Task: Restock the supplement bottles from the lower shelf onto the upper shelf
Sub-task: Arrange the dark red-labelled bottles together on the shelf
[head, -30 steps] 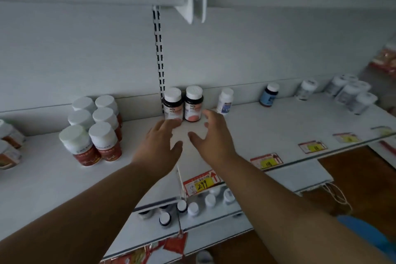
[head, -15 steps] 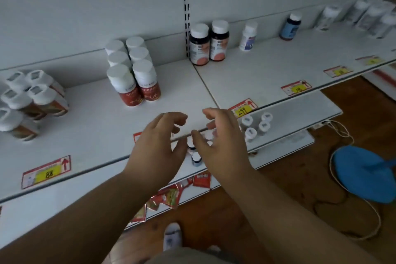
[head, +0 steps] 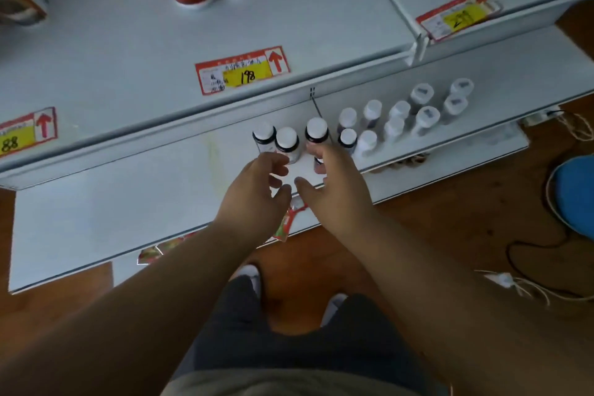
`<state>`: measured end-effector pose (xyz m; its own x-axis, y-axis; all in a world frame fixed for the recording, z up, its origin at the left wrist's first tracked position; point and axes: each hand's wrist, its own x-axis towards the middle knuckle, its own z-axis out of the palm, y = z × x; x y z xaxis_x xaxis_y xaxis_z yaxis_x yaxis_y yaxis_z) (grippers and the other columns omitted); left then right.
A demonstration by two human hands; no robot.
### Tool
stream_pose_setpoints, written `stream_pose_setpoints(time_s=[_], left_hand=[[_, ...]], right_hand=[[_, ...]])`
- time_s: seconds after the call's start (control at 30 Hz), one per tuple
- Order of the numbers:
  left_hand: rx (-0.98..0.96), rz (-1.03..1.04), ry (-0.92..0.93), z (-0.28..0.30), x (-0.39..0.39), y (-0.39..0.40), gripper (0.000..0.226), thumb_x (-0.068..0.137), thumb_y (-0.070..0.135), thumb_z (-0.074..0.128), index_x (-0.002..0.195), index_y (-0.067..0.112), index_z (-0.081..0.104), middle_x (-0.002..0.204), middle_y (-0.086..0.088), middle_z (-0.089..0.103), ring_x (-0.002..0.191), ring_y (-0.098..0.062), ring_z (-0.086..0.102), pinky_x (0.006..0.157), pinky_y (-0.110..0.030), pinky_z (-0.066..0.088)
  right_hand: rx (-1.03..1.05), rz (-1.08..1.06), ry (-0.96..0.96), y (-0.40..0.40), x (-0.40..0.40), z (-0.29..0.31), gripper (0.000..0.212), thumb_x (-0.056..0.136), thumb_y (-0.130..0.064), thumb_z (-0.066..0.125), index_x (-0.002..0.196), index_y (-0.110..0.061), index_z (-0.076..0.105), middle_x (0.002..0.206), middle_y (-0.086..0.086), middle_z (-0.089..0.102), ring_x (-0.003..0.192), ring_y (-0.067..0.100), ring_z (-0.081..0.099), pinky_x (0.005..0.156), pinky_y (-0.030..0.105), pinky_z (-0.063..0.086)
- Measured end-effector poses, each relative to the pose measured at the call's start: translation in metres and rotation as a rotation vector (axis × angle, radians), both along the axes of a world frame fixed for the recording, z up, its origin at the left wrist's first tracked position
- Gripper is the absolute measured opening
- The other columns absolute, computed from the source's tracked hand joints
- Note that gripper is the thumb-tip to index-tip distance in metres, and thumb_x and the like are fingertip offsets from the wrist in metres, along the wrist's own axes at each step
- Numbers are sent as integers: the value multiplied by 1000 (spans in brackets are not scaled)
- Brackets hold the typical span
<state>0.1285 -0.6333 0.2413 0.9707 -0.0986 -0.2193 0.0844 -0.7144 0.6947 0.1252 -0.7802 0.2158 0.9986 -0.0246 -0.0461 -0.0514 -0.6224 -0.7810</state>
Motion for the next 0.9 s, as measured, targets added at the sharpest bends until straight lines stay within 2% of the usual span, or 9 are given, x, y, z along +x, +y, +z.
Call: stream_pose_setpoints(time_s=[0.13,0.2,0.3,0.4,0.47,0.57,0.7,0.83,0.9], left_hand=[[-60,141,120,-65,27,15,34,94,18,59,126,27,53,112,13,62,87,-6,61,52,-10,42],[-97,226,154,-94,43,25,34,95,20,59,127,25,53,113,10,64,79,-6,61,46,-13,42],[-93,290,147,-132,69,37,38,94,24,60,131,25,51,117,6,64,79,-13,63,56,-23,45],[-51,317,119,-163,104,42,49,94,29,63,138,26,43,130,3,57,99,-19,62,67,-29,51],[19,279,58,-179,128,44,58,93,31,64,144,29,36,140,0,50,115,-22,58,86,-37,54],[158,103,-34,-195,156,45,65,96,22,58,152,33,27,153,-1,38,133,-24,46,108,-37,41],[335,-120,-135,-208,173,52,60,94,21,58,149,33,37,154,3,38,137,-26,39,108,-37,36],[307,-102,-229,-214,183,51,48,85,30,71,129,27,53,130,-1,55,114,-29,54,90,-39,49],[308,-104,-238,-211,188,48,46,82,33,75,122,22,54,122,-2,57,107,-29,56,79,-36,46]], right_hand=[[8,-53,80,22,21,-67,56,89,-29,71,138,-17,46,136,3,53,119,18,56,96,33,50],[12,-55,136,30,29,-94,57,90,-30,69,140,-18,44,139,2,51,122,17,55,99,34,49],[-2,-34,155,41,44,-124,55,92,-30,67,140,-20,43,141,0,52,125,18,54,102,35,48],[-33,-29,157,48,62,-148,50,94,-29,63,140,-19,44,137,2,53,124,18,54,100,33,47],[-43,-18,157,54,71,-163,48,95,-27,62,139,-19,43,137,2,53,124,18,54,100,32,46],[-57,-7,140,61,82,-181,47,96,-25,60,140,-19,44,138,2,52,125,18,53,104,31,43],[-40,2,113,71,91,-196,46,95,-24,61,139,-21,46,140,0,52,128,17,52,107,32,44],[-55,-1,132,75,96,-205,48,96,-26,60,141,-21,44,140,0,52,128,16,52,106,30,43],[-57,1,141,76,98,-206,47,97,-27,59,141,-21,44,140,0,52,128,16,51,105,29,42]])
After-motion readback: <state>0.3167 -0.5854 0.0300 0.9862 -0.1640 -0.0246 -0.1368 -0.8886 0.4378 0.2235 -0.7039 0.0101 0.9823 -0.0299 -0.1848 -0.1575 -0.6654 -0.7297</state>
